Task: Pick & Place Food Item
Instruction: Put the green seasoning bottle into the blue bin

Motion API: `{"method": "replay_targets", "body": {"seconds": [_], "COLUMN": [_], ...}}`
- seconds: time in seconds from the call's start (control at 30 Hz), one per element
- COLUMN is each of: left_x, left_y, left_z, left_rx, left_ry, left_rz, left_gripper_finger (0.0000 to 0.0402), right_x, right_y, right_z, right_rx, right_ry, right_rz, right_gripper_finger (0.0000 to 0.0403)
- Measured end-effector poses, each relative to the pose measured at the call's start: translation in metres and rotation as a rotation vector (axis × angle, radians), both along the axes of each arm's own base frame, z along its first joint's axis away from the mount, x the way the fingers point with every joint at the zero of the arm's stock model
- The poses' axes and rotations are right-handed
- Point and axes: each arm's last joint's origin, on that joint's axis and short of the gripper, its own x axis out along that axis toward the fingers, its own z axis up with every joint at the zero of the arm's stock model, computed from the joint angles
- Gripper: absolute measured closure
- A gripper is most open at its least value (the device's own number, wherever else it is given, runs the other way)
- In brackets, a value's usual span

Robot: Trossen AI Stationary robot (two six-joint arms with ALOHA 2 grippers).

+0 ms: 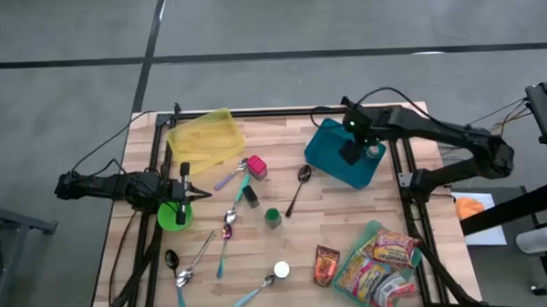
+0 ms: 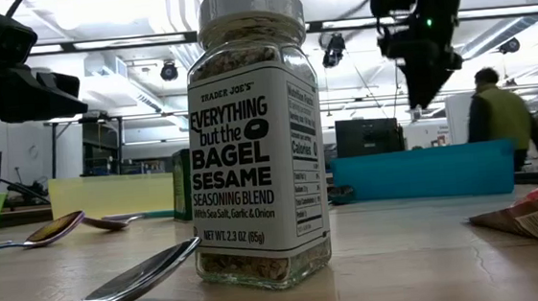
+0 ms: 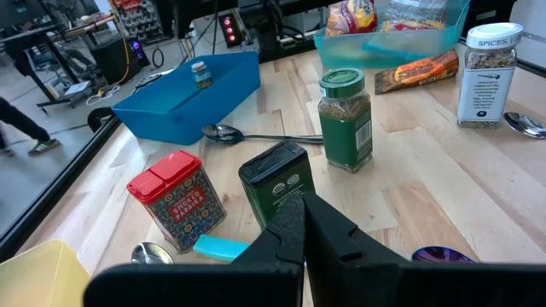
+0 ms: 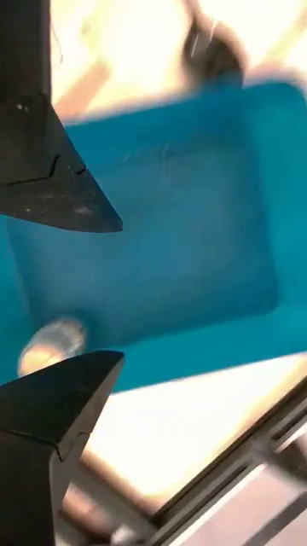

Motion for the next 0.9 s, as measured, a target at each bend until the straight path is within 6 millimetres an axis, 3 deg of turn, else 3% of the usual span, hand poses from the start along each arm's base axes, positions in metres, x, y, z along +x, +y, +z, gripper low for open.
{"method": "replay_targets", "body": {"seconds": [0.5,0.67,0.9], "left_x": [0.0,0.0,0.0], "left_y": [0.0,0.0,0.0], "left_z": [0.0,0.0,0.0], "left_rx": [0.0,0.0,0.0], "left_ry": [0.001,0.001,0.0], "left_rz": [0.0,0.0,0.0], "left_gripper_finger": [0.0401,0.0401,0.0401], "right_x": [0.038,0.047,0.068], "right_y": [0.068,0.086,0.111], "right_z": [0.013,0.01,0.009], "right_rx": [-0.05,-0.019,0.012], "right_ry": [-0.399,-0.424,-0.422], "right_rz": [0.321,0.297,0.349], "right_gripper_finger": [0.0166,0.0162,0.0087]}}
